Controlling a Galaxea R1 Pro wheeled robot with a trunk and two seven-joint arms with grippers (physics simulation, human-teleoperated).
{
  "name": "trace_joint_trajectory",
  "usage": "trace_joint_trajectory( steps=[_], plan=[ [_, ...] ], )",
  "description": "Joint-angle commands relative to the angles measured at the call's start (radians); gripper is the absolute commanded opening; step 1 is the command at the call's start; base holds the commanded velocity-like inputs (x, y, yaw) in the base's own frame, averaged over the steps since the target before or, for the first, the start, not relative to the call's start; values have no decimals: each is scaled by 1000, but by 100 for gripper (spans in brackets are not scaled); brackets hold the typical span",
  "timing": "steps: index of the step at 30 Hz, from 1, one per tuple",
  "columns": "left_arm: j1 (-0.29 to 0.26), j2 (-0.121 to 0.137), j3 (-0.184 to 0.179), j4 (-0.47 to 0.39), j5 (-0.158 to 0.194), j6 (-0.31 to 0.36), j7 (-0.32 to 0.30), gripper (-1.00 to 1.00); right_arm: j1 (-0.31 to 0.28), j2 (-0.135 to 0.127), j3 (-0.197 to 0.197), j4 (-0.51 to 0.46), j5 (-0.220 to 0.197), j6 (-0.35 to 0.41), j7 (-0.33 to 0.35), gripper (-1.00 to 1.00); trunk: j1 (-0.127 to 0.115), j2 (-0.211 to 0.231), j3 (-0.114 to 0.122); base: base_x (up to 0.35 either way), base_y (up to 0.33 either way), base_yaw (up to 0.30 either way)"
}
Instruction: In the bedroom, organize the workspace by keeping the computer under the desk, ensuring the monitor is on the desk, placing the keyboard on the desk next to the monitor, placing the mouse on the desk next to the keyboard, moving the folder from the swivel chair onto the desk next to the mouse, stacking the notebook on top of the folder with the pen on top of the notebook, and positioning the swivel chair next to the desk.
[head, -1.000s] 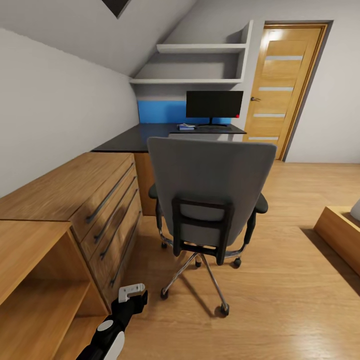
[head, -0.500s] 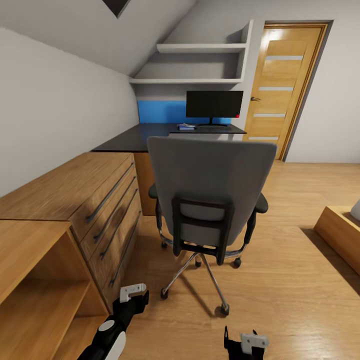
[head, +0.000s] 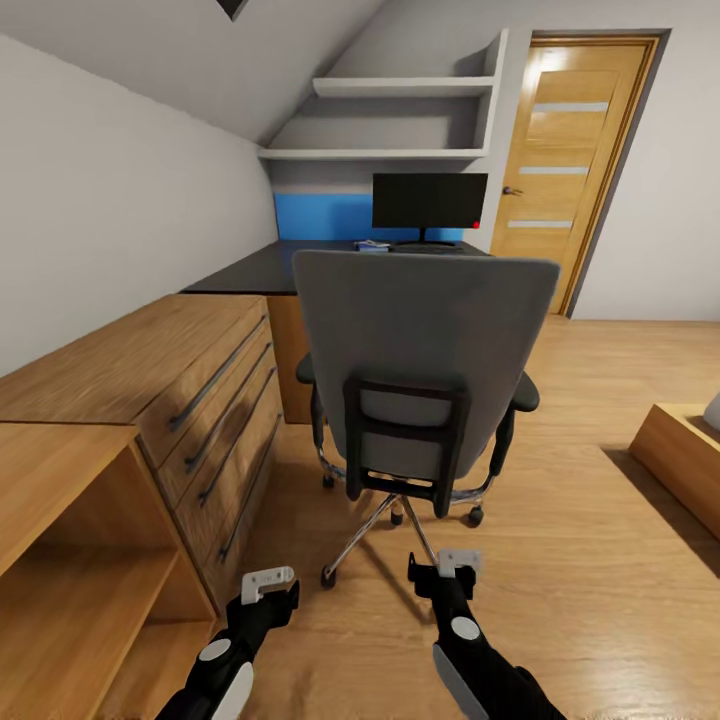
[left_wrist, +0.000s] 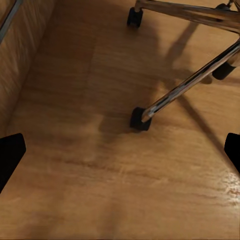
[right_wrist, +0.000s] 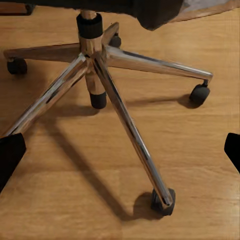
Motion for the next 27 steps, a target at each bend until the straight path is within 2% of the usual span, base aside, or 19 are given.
trace_joint_trajectory(
  steps=[1,4,6,8,10,18,22,24,27],
  plan=[
    [-1,0,-2,-2,9,4,8,100,-2,-1,-2,-18,-12,8,-6,100,0,-1,-5,0,0,0],
    [-8,0,-2,-5,8,21,8,100,-3,-2,-22,-53,-11,41,-6,100,2,-1,-17,0,0,0],
    [-54,-9,-2,-5,9,96,10,100,-3,-5,-33,-70,-10,55,-6,100,3,-2,-24,0,0,0],
    [-80,-16,-2,-3,10,140,12,100,-3,-10,-36,-74,-10,57,-7,100,3,-2,-32,0,0,0],
    [-119,-31,-2,-1,10,216,13,100,-2,-27,-37,-77,-10,60,-7,100,4,-3,-36,0,0,0],
    [-144,-43,0,-2,10,257,6,100,-1,-45,-39,-81,-11,49,-7,100,4,-3,-36,0,0,0],
    [-147,-31,3,2,10,257,3,100,-1,-47,-39,-83,-11,8,-8,100,4,-3,-36,0,0,-2],
    [-147,-2,4,4,11,256,2,100,0,-46,-39,-84,-12,-24,-8,100,4,-3,-35,0,0,-84],
    [-148,16,4,4,10,256,2,100,0,-47,-39,-85,-12,-38,-10,100,4,-3,-32,0,0,-155]
  ],
)
